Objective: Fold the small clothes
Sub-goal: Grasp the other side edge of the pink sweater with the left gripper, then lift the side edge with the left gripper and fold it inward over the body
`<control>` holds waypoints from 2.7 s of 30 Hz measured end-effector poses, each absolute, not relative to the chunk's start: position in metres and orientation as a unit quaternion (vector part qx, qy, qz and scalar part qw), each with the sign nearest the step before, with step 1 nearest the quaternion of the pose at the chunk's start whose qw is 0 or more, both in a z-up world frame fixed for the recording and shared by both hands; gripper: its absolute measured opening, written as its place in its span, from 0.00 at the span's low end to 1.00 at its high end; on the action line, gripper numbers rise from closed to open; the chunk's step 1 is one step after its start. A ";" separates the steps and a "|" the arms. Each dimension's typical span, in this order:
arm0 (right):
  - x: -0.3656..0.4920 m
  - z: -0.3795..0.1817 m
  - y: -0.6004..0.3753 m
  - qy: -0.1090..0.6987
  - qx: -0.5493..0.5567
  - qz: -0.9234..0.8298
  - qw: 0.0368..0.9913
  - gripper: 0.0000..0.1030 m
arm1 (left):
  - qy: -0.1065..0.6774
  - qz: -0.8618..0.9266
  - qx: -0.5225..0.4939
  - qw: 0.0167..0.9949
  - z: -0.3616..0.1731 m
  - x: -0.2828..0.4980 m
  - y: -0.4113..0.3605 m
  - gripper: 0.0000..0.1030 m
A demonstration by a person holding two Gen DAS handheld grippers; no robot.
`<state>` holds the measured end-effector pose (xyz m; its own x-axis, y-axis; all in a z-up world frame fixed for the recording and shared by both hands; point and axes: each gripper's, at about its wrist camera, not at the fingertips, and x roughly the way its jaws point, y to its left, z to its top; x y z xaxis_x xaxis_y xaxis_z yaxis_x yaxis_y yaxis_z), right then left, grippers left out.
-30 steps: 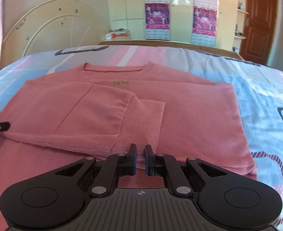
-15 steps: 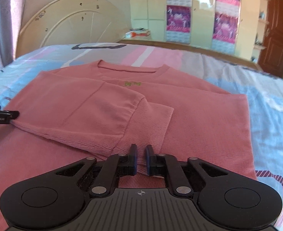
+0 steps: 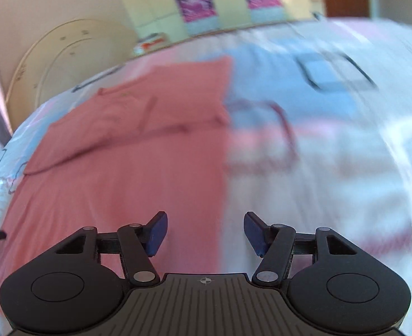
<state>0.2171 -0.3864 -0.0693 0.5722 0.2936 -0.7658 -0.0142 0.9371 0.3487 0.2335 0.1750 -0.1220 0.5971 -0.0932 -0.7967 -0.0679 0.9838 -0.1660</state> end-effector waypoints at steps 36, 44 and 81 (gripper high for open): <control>0.099 -0.074 -0.393 0.458 0.311 0.124 0.824 0.07 | 0.429 -0.131 -0.256 0.856 -0.150 0.167 0.193 0.05; 0.111 -0.035 -0.401 0.399 0.364 0.140 0.830 0.07 | 0.375 -0.123 -0.336 0.855 -0.135 0.172 0.203 0.05; 0.513 -0.080 -0.412 0.385 0.235 0.148 0.880 0.41 | 0.405 -0.087 -0.077 0.907 -0.127 0.571 0.157 0.43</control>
